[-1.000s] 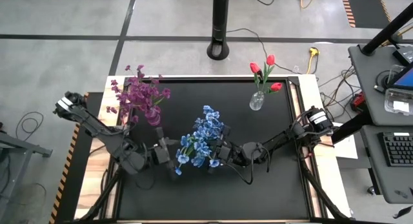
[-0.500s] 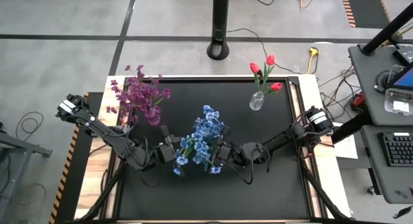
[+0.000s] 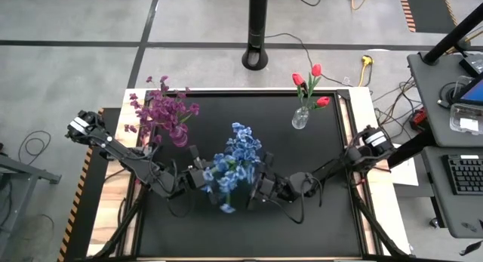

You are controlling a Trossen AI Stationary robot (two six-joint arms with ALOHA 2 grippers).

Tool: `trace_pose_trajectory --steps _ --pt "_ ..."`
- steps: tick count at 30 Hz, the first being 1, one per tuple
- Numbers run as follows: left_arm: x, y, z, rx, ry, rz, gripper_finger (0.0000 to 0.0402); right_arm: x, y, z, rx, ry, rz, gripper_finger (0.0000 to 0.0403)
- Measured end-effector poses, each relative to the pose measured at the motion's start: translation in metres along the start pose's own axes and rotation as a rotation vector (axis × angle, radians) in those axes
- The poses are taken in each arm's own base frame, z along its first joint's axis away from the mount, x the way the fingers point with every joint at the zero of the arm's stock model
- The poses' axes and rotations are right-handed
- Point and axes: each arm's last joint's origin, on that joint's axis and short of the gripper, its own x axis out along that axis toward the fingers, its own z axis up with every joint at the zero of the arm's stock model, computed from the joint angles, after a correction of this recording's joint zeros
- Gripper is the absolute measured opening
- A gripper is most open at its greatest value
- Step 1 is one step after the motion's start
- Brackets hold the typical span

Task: Sort flowers into vase by color
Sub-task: Put the blue flower into the green crystal vase, then return to Home Position

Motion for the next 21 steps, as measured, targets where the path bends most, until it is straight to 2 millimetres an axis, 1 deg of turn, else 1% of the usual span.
trace_pose_trajectory --steps 4,9,14,21 --pt "0.000 0.000 -0.001 0.003 0.008 0.000 0.0053 -0.008 0.004 0.009 -0.005 0.007 -0.019 0.0185" --pt "0.000 -0.001 -0.005 0.010 0.034 -0.006 0.0052 -0.017 0.005 0.021 -0.006 0.017 -0.044 0.0199" --pt "0.000 -0.002 -0.007 -0.001 0.045 -0.007 0.0052 -0.026 0.009 0.030 -0.026 0.007 -0.031 0.0201" --pt "-0.001 -0.003 -0.019 0.038 0.121 -0.017 0.0052 -0.033 0.011 0.037 -0.047 0.015 -0.039 0.0201"
